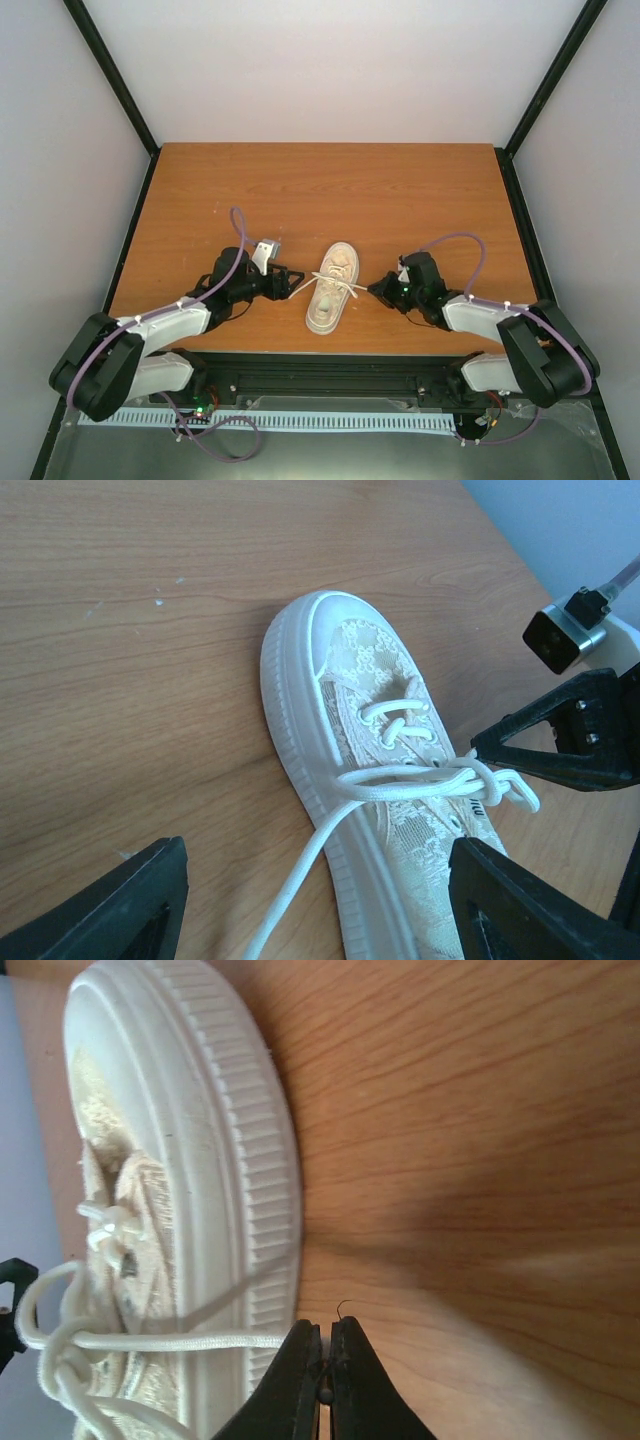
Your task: Tie the shoes
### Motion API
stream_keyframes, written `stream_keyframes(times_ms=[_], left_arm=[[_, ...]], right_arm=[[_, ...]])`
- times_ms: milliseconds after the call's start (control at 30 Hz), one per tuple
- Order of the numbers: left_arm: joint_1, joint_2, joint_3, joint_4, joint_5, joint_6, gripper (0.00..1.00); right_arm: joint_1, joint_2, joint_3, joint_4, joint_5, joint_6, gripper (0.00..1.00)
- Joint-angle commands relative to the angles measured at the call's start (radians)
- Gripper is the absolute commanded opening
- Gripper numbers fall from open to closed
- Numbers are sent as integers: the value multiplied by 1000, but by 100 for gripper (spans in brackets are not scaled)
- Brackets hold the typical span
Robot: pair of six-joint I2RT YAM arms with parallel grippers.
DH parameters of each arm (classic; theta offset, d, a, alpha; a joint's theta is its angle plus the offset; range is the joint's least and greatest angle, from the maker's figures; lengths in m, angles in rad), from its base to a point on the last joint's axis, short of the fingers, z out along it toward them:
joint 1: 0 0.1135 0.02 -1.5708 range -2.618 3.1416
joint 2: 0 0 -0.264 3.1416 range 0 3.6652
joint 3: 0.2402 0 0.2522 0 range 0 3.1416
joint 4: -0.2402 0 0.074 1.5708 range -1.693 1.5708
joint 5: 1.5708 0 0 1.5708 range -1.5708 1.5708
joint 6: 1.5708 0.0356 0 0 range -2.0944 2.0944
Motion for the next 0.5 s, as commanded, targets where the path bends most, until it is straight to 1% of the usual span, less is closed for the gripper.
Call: stream_keyframes(times_ms=[0, 200, 233, 267, 300, 367, 400, 433, 467], left_arm=[[4, 40, 19, 83, 69, -59, 71], [4, 100, 70, 102, 161, -88, 70], [4, 118, 83, 101, 175, -94, 68], [4, 134, 97, 99, 189, -102, 67], [4, 152, 112, 99, 204, -116, 66], [3, 182, 138, 96, 238, -144, 64], [3, 193, 151, 94, 253, -154, 64], [3, 201, 155, 93, 265, -162, 64], [3, 210, 163, 91, 276, -165, 64]], right_arm=[[-21, -56, -33, -85, 88, -20, 3], [-30, -95, -32, -136, 119, -49, 3], [-30, -110, -35, -150, 131, -53, 4], [-30, -133, -39, -161, 148, -63, 11], [-30, -161, -42, -172, 167, -77, 25], [-30, -228, -50, -174, 176, -123, 61], [-30, -259, -51, -167, 162, -160, 73], [-29, -291, -47, -166, 142, -201, 82], [-28, -316, -40, -166, 113, -251, 86]])
